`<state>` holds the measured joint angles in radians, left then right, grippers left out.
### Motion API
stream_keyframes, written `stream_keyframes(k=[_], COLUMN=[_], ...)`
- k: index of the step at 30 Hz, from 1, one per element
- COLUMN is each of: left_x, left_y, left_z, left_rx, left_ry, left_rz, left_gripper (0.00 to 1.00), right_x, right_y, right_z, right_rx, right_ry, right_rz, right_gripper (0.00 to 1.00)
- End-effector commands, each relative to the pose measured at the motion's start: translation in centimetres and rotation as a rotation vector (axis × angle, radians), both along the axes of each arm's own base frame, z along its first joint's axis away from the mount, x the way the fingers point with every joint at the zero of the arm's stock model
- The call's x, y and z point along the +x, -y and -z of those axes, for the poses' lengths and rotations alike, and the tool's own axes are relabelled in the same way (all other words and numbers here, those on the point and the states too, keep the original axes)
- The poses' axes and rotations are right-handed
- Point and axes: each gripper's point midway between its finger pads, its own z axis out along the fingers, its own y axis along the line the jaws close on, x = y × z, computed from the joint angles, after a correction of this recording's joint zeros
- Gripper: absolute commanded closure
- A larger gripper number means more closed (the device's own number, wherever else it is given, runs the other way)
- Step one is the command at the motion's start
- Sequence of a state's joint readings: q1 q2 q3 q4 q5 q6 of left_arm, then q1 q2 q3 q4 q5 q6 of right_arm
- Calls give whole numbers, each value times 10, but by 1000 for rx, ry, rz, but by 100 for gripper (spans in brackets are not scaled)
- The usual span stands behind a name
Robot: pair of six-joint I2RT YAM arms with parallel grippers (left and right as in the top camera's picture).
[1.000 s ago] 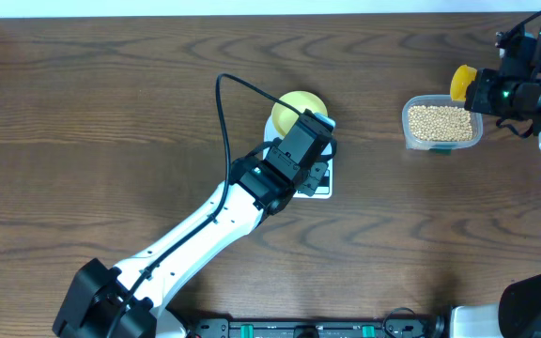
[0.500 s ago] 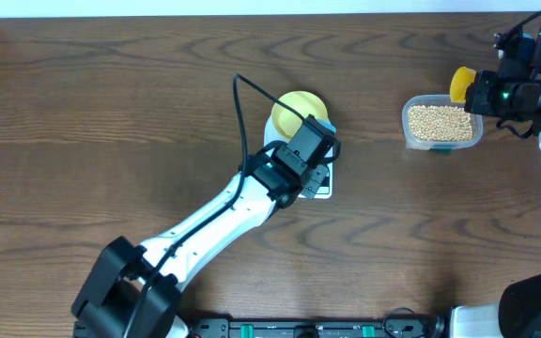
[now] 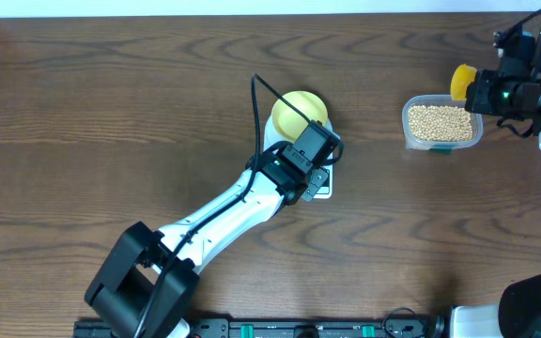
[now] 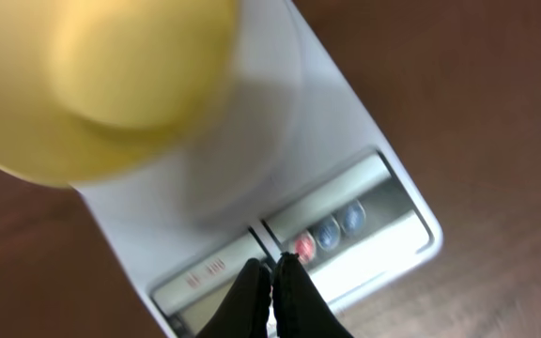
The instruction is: Scoop item into bowl and weigh 50g on scale
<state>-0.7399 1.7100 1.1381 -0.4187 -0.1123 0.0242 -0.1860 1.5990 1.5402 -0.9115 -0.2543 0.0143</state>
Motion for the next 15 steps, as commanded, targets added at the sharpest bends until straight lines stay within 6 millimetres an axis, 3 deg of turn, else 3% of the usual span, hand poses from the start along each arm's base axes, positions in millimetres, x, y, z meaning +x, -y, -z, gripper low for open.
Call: stream_keyframes(k=[1, 5, 8, 12, 15], left_x=[37, 100, 147, 178, 185], left_y=[-23, -65, -123, -210, -275], left_z=[-40, -87, -120, -141, -146], left_rx=[22, -33, -106, -110, -83], left_ry=[195, 417, 567, 679, 723], left_rz=[-91, -226, -399, -586, -711], left_gripper=[92, 92, 93, 92, 92], right_x=[6, 11, 13, 11, 9], right_y=[1, 7, 12, 17, 27], right_z=[-11, -14, -15, -12, -10], right_rx=[2, -29, -65, -103, -144], right_ry=[42, 65, 73, 60, 45], right_rz=[5, 21, 19, 21, 55], right_gripper=[99, 99, 99, 99, 99])
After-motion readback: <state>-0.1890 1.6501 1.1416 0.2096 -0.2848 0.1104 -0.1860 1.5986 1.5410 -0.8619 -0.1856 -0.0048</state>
